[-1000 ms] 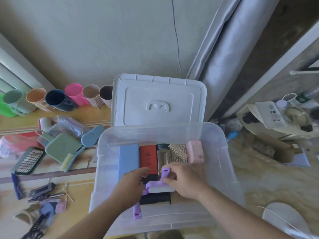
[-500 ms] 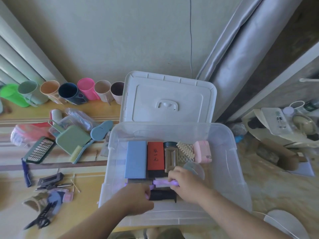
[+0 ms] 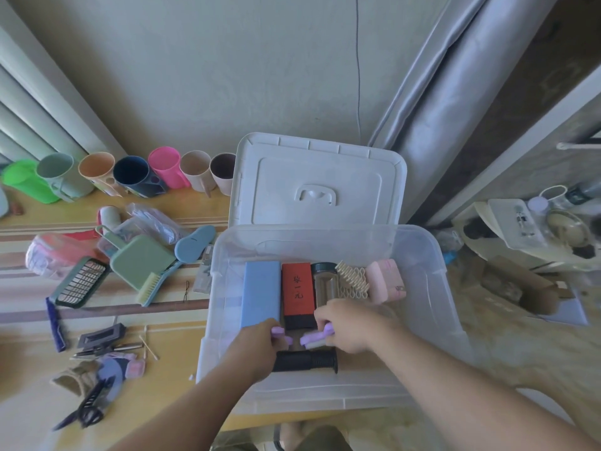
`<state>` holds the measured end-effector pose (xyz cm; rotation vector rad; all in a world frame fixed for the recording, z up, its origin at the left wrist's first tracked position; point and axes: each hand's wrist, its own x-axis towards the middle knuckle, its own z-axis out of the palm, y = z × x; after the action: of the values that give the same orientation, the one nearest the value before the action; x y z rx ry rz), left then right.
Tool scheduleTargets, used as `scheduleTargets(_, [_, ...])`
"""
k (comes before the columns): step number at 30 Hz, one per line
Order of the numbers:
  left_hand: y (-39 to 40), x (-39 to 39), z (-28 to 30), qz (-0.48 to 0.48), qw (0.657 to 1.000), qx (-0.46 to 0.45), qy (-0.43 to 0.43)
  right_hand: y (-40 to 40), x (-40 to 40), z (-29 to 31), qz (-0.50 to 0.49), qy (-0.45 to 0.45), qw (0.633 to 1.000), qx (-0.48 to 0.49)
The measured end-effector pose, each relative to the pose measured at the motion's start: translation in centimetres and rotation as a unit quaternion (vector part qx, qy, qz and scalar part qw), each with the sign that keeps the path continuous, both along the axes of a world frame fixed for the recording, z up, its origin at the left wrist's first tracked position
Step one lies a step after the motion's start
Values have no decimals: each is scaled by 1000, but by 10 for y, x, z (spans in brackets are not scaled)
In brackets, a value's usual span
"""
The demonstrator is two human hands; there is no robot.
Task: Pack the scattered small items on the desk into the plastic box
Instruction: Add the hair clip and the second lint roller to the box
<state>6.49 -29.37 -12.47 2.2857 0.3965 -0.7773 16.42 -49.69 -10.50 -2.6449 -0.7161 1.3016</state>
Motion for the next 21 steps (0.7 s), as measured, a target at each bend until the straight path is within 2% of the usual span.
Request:
scheduleTargets(2, [4,0,-1,4,1000,4,1,-3,-16,0,-7,-34,999,20])
scheduleTargets(6, [12,1,-3,33,999,13,24,-9,-26,-14,-196,-20,976,94])
scheduleTargets(9, [15,1,1,68,997,-22,37,-8,-26,-20,-211,-27,974,78])
scheduleTargets(12, [17,-3,15,68,995,-67,38,-7,-26,-24,-243,-16,964,111])
scheduleTargets(15, [18,-9,41,52,992,-115,6,-6,-25,-19,-296,-104,937,152])
scheduleTargets(17, [28,-16,60,29,990,-122,-68,6,-21,-10,-298,-188,917,187])
scheduleTargets(19, [52,-25,76,25,979,-131,-158,28,-15,-1,-239,-286,898,233])
scheduleTargets(21, [89,-34,85,64,965,-113,-230,61,-11,11,-160,-366,875,273])
